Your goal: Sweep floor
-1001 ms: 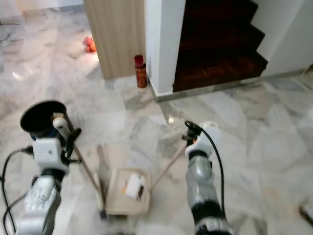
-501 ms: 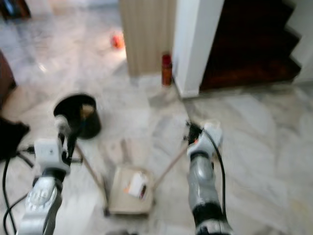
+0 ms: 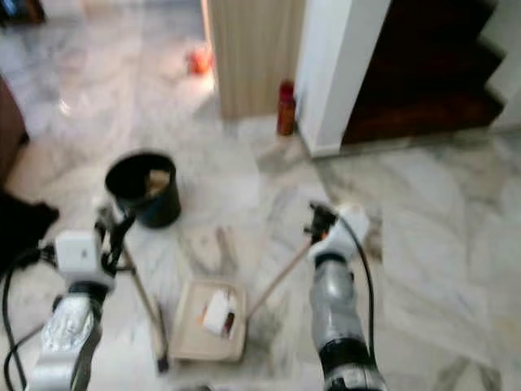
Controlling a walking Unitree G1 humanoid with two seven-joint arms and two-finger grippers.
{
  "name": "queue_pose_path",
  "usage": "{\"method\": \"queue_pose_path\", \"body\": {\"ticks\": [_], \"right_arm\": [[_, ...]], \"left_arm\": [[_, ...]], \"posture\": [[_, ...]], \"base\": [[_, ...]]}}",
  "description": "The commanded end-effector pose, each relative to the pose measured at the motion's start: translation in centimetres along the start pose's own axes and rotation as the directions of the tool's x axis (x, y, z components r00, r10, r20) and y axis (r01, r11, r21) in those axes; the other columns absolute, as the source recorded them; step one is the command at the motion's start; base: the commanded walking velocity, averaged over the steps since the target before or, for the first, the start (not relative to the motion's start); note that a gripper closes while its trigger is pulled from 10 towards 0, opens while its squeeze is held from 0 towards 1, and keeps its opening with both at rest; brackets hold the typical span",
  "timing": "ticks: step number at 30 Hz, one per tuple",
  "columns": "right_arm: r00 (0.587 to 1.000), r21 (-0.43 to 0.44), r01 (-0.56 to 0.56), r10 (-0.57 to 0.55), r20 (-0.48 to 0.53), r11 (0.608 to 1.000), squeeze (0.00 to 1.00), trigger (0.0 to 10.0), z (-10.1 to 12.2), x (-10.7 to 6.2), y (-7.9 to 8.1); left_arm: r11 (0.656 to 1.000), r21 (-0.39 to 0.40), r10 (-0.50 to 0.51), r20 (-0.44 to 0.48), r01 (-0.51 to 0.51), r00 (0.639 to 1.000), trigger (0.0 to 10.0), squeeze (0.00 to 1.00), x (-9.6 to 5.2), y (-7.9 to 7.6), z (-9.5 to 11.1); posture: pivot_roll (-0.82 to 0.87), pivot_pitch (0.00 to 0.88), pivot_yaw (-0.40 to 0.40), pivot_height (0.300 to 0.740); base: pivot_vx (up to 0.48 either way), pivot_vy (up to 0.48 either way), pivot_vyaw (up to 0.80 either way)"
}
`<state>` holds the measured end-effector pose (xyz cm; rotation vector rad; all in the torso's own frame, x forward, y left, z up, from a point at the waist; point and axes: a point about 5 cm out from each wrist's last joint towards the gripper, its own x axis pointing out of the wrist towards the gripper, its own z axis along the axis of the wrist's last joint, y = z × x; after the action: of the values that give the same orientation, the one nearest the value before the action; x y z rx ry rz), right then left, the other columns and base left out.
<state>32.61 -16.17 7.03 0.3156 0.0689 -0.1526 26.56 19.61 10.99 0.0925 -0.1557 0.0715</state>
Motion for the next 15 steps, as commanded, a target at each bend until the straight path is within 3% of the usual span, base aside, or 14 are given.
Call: {"method": "queue_pose_path", "body": {"ticks": [1,4,15], "right_arm": [[0.998,-0.003,-0.031,0.031,0.052,1.000,0.00,10.0,1.15,0.41,0.97],[0.998,-0.005,-0.033,0.034,0.051,0.999,0.00,10.0,1.14,0.40,1.00],[0.998,0.000,-0.042,0.042,0.043,0.999,0.00,10.0,1.03,0.40,1.07]], "left_arm": [[1.000,0.012,0.006,0.033,-0.006,0.999,10.0,0.00,0.01,0.43,0.75],[1.000,0.011,0.005,0.032,-0.005,0.999,10.0,0.00,0.01,0.42,0.74],[1.000,0.011,0.005,0.030,-0.005,1.000,10.0,0.00,0.03,0.31,0.70]], "posture": [[0.15,0.109,-0.010,0.740],[0.15,0.109,-0.011,0.740],[0.15,0.108,-0.012,0.740]], "base": [[0.000,0.337,0.67],[0.000,0.337,0.64],[0.000,0.336,0.00]]}}
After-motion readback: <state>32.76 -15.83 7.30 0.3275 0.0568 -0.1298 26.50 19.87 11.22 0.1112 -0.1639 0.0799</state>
